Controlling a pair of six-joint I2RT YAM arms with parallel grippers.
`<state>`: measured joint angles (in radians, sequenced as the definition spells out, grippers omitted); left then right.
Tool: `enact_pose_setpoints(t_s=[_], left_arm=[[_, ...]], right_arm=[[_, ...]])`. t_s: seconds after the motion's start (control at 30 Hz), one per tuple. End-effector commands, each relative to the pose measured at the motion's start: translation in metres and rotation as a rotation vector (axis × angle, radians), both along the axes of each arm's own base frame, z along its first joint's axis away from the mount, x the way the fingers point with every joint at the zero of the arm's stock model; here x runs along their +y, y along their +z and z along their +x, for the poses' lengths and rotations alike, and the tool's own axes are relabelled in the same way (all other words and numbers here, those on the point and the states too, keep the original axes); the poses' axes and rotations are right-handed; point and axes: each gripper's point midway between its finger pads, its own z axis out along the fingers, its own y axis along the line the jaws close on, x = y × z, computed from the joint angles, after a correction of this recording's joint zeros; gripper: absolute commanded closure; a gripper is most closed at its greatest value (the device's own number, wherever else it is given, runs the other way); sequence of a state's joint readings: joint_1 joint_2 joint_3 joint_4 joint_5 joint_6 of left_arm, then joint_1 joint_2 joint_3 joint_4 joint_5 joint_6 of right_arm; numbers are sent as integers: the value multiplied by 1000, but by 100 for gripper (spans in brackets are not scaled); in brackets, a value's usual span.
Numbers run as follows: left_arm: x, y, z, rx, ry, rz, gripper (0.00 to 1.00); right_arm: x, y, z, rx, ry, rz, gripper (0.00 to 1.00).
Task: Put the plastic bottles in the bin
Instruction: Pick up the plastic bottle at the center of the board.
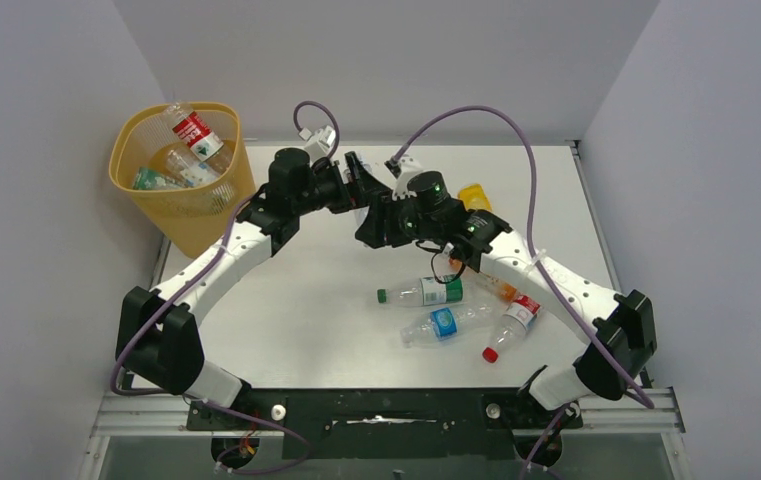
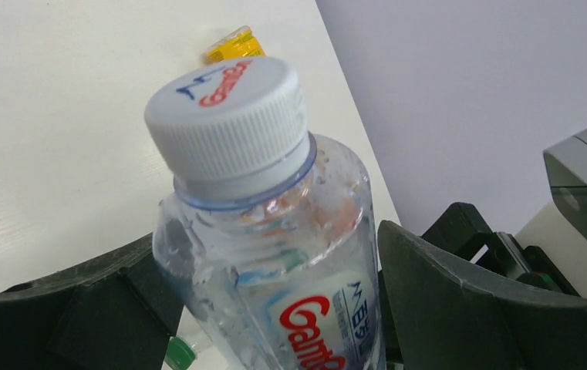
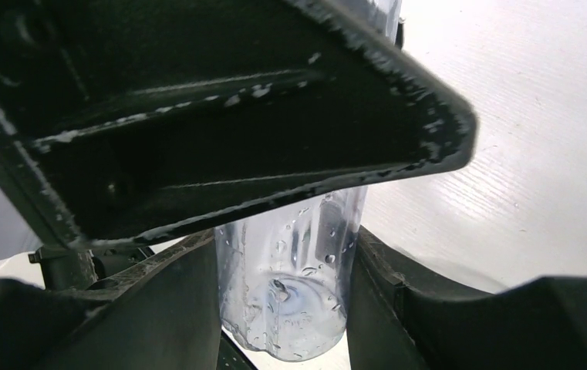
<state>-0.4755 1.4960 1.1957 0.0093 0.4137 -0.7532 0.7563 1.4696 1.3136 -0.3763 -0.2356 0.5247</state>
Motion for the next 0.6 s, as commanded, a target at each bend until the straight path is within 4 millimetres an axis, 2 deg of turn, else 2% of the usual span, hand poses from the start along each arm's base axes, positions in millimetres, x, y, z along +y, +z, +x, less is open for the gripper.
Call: enact_pose_setpoints(t_s=[0.0,0.07,0.17,0.37,0.57], left_arm=[[-1,30,5,-92,10,-21,14],[-1,29,6,-90,12,-19,17],[-2,27,7,-86,8,-17,27],[-5,23,8,-69,-2,-13,55],[-4,24,9,-73,3,-10,66]], right_arm=[[8,23,2,-73,-6,41,59],[7,22,1,-73,-11,42,59],[7,22,1,-77,-12,41,59],[7,20,2,-77,-11,37,56],[5,20,1,-78,-14,36,44]])
